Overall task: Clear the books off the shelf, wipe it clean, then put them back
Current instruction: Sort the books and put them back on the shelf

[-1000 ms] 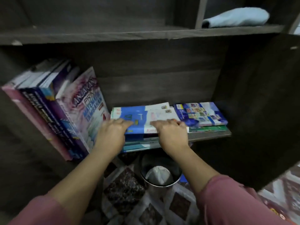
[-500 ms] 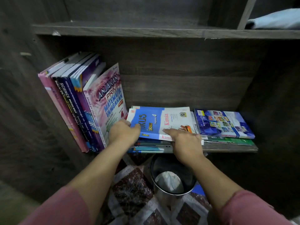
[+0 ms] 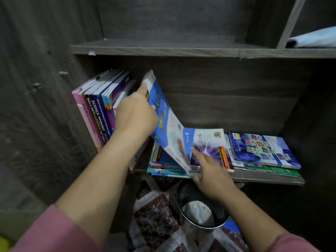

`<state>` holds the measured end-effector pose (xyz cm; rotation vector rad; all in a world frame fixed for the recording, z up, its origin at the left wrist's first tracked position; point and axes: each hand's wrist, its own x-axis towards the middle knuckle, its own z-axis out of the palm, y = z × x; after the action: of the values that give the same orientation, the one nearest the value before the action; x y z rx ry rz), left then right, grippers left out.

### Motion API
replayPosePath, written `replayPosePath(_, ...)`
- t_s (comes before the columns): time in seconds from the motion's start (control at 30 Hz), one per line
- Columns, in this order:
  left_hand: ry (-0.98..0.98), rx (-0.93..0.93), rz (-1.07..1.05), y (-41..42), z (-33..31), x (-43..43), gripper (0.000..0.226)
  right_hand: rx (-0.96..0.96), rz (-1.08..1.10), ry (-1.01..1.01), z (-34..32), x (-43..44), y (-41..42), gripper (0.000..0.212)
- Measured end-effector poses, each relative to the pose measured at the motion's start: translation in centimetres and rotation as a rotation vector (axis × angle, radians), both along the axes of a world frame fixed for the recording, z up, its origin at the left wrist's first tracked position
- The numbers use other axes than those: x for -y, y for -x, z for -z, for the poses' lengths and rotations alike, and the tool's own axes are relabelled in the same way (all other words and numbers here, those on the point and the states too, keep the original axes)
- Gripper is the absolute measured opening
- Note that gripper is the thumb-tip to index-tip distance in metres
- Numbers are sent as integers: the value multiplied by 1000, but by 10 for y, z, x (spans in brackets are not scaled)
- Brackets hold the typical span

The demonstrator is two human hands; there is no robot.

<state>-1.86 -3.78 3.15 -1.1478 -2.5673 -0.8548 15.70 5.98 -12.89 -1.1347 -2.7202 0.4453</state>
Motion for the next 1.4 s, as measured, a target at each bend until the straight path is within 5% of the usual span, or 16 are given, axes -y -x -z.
replayPosePath(0.13,84,-335,-64,17,-12,8,70,261,-58,-59,4,4,6,73)
replayPosePath(0.73,340,-380,-112,50,36,-30,69,285,27,117,7,4,29,72)
replayPosePath(0.93,699,-809,-292,45,54,-25,43,258,16,131,6,2,25,70)
replayPosePath(1.07,721,-734,-344,39,60,-19,58,276,-15,134,3,1,21,71)
replayPosePath(1.2,490,-512,-284,6,76,0,62,285,-22,88,-6,-4,11,69)
replayPosePath(1.4,449,-25,88,-19,135,24,66,278,13,54,-17,-27,-11,66)
